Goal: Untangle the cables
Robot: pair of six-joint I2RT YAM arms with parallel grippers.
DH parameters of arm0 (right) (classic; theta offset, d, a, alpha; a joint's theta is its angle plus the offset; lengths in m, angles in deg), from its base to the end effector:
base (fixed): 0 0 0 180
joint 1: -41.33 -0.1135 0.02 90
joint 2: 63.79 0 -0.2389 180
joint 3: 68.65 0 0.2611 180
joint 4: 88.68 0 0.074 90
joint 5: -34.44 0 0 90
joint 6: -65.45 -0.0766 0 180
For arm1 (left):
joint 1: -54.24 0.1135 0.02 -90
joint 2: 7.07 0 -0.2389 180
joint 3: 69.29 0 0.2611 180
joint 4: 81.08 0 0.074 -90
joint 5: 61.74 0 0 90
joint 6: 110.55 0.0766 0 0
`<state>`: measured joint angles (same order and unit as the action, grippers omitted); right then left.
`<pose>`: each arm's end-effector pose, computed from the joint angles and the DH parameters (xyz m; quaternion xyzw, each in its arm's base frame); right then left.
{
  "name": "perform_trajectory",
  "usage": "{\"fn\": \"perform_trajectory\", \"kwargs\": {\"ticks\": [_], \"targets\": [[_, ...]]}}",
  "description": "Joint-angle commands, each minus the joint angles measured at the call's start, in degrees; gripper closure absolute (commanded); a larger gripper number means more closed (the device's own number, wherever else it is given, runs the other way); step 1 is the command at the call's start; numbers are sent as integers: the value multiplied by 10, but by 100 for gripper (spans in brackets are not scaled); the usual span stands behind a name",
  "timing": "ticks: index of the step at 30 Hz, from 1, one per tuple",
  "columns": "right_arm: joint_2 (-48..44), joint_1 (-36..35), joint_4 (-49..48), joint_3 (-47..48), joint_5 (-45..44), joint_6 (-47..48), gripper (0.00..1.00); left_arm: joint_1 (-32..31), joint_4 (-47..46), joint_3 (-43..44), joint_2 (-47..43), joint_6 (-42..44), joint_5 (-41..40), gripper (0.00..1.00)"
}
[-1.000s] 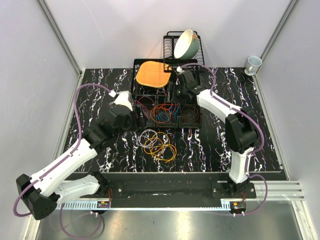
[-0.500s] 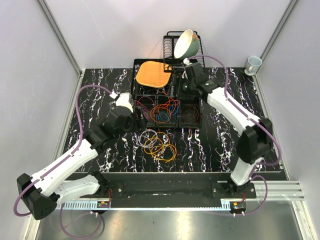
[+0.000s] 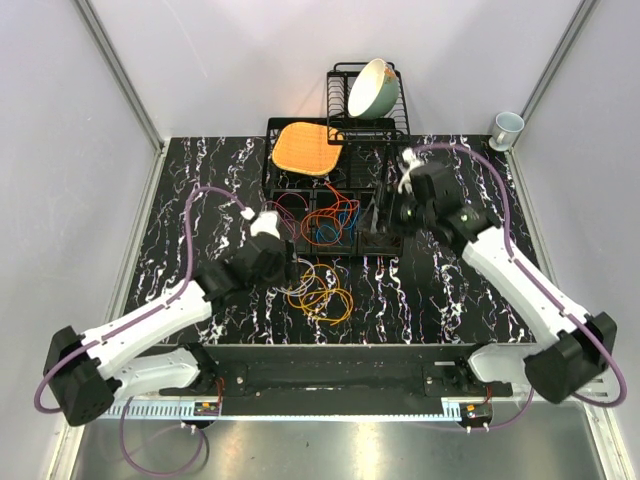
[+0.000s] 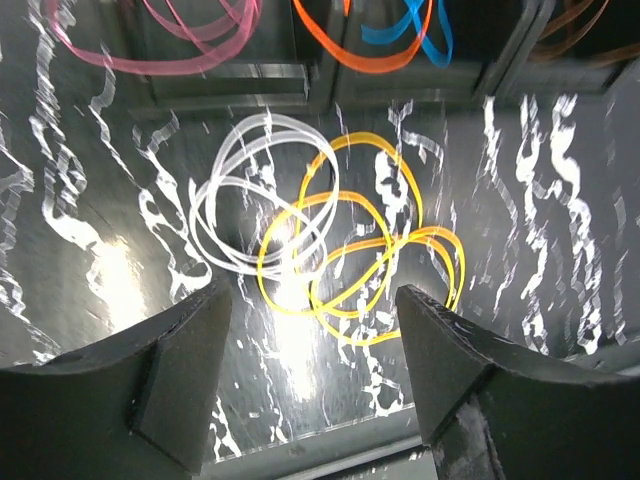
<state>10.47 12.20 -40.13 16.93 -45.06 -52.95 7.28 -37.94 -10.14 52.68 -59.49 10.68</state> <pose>0.2816 0.1729 0.3044 -0.0463 0.8918 0.2848 0.3485 0.1991 -0.1793 0.2155 0.0037 0.9108 -0.1616 0.3799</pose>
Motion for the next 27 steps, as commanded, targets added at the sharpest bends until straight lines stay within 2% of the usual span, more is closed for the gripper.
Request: {"fn": "perform_trajectory", "kwargs": {"ticks": [1,7,12,17,27], "targets": [[-62,-3,-22,-94,43,-58,28,-47,-36,-24,33,-44,-28,31],[-103,-3,-58,-194,39,-104,28,-81,-63,-32,108,-72,-24,35],[-77,-4,-75,-190,47,-104,28,-89,-59,-21,130,-76,-44,35],[-59,-3,-87,-184,53,-103,28,-81,-18,5,157,-76,-82,34],[-55,-3,-98,-203,51,-110,28,-51,-18,44,222,-50,-75,36]]}}
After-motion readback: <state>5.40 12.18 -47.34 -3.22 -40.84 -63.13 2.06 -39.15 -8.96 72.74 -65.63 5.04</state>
